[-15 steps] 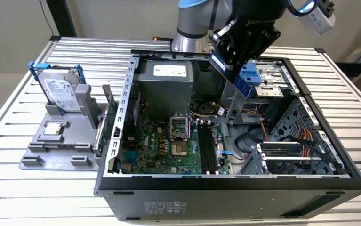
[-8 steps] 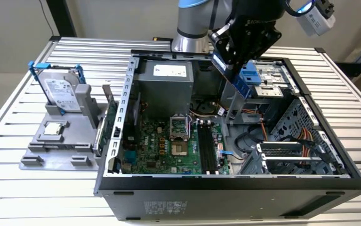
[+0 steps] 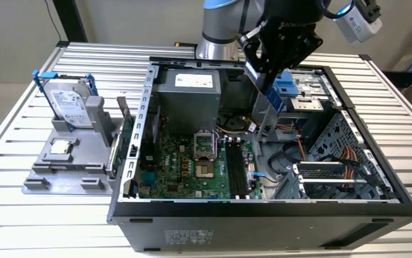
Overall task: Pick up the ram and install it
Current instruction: 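Insert the ram into the slot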
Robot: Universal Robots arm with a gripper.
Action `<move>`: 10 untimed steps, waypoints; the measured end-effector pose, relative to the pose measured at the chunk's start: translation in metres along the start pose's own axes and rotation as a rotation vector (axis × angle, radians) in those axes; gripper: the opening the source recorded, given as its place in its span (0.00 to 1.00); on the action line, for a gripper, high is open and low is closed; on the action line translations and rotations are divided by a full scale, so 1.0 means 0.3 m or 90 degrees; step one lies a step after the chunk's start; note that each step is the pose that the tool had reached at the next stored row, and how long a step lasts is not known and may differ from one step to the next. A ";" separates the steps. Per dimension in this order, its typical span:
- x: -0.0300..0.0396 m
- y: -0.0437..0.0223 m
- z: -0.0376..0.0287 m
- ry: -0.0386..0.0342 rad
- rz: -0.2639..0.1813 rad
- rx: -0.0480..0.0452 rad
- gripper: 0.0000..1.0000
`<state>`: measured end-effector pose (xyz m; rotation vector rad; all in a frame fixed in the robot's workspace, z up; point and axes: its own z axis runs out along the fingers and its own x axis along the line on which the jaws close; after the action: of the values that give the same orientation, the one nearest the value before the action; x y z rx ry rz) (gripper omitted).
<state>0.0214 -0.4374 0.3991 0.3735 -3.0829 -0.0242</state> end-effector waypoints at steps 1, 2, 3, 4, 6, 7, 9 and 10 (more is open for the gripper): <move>0.000 0.000 0.000 -0.0001 0.006 -0.0001 0.00; 0.000 0.000 0.000 -0.0002 0.011 -0.0003 0.00; 0.000 0.000 0.000 -0.0003 0.017 -0.0004 0.00; 0.000 0.000 0.000 -0.0004 0.023 -0.0006 0.00; 0.000 0.000 0.000 -0.0006 0.034 -0.0008 0.00; 0.000 0.000 0.000 -0.0007 0.039 -0.0010 0.00; 0.000 0.000 0.000 -0.0009 0.049 -0.0012 0.00; 0.000 0.000 0.000 -0.0009 0.054 -0.0013 0.00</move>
<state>0.0214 -0.4374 0.3990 0.2421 -3.0966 -0.0252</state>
